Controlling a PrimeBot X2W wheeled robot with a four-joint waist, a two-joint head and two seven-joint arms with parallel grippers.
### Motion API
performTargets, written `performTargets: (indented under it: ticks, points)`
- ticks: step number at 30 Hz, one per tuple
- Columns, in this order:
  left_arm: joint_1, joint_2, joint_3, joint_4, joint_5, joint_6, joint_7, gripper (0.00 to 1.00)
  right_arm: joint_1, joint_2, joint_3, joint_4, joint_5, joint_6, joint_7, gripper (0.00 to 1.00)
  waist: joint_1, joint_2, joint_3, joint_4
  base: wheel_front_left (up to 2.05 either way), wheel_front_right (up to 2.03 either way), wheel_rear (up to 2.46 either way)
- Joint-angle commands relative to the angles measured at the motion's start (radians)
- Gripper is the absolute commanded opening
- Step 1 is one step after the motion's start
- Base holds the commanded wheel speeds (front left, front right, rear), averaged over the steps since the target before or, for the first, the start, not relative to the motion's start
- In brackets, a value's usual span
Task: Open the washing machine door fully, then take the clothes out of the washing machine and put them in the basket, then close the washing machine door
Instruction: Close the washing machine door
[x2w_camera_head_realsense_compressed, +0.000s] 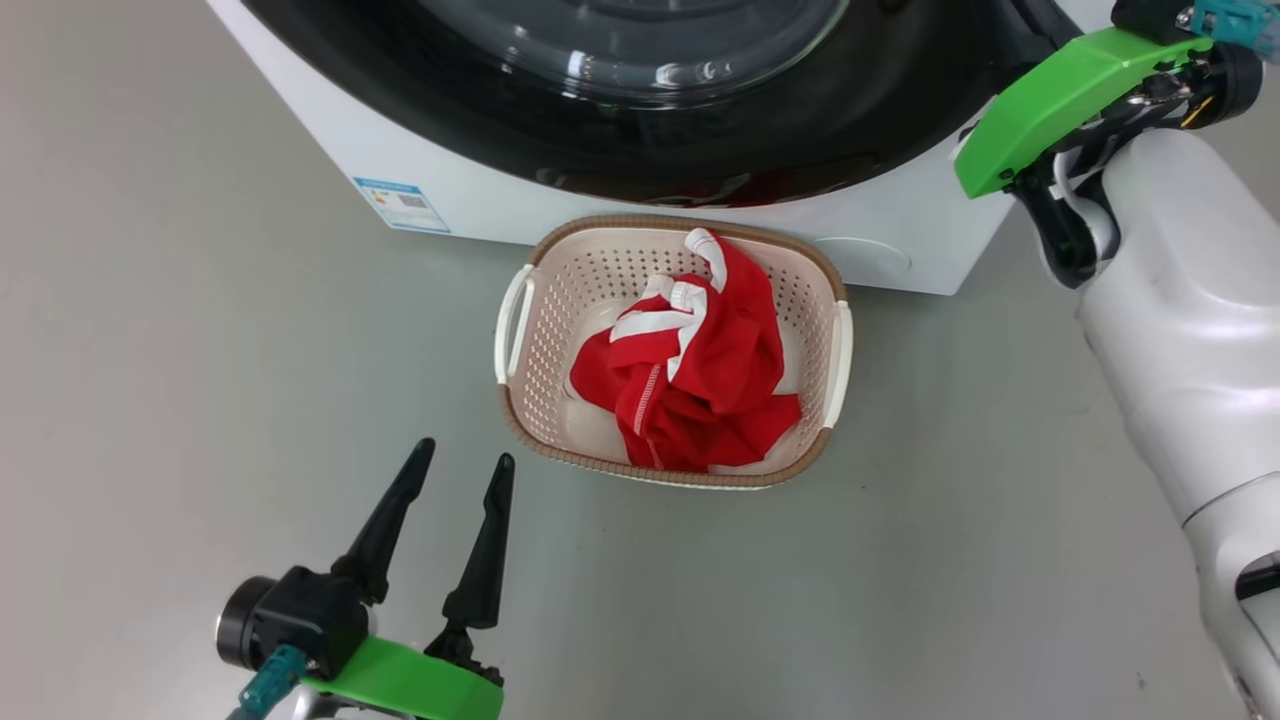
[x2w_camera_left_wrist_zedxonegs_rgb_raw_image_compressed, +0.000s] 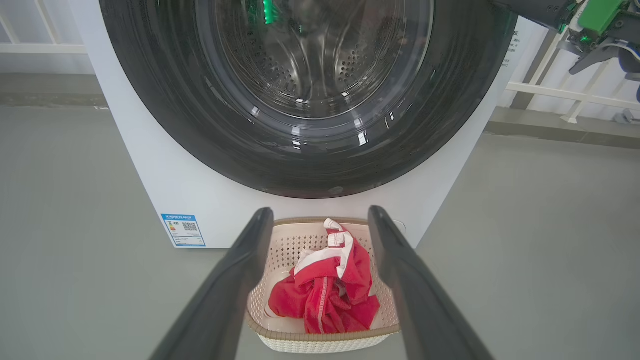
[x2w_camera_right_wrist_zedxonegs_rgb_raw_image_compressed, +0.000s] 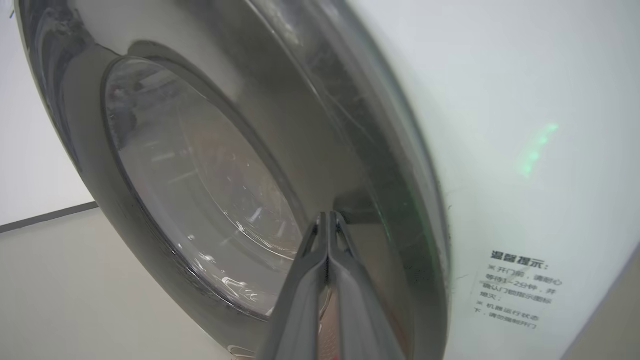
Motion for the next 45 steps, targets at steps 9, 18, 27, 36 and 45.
performTargets:
  ticks: [9,18,27,36,45]
  points:
    - [-0.006,0.018,0.02,0.019,-0.036,-0.006,-0.012,1.0,0.112,0.054,0.055,-0.063,0.093,-0.02,-0.01,1.0,0.0,0.0,-0.05,-0.086,0.0,0.0,0.0]
    - [0.003,0.031,0.039,0.059,-0.095,-0.006,-0.012,1.0,0.377,0.025,0.011,-0.221,0.065,-0.02,-0.01,1.0,0.0,0.0,-0.158,-0.188,0.0,0.0,0.0]
    - [0.052,0.031,0.071,0.082,-0.128,-0.006,-0.012,1.0,0.661,0.032,-0.2,-0.453,-0.051,-0.02,-0.01,1.0,0.0,0.0,-0.26,-0.243,0.0,0.0,0.0]
    - [0.105,0.035,0.137,0.061,-0.108,-0.006,-0.012,1.0,0.888,0.053,-0.312,-0.661,-0.183,-0.02,-0.01,1.0,0.0,0.0,-0.341,-0.266,0.0,0.0,0.0]
    - [0.178,0.052,0.177,-0.035,-0.069,-0.006,-0.012,1.0,1.035,0.036,-0.345,-0.781,-0.218,-0.02,-0.01,1.0,0.0,0.0,-0.4,-0.271,0.0,0.0,0.0]
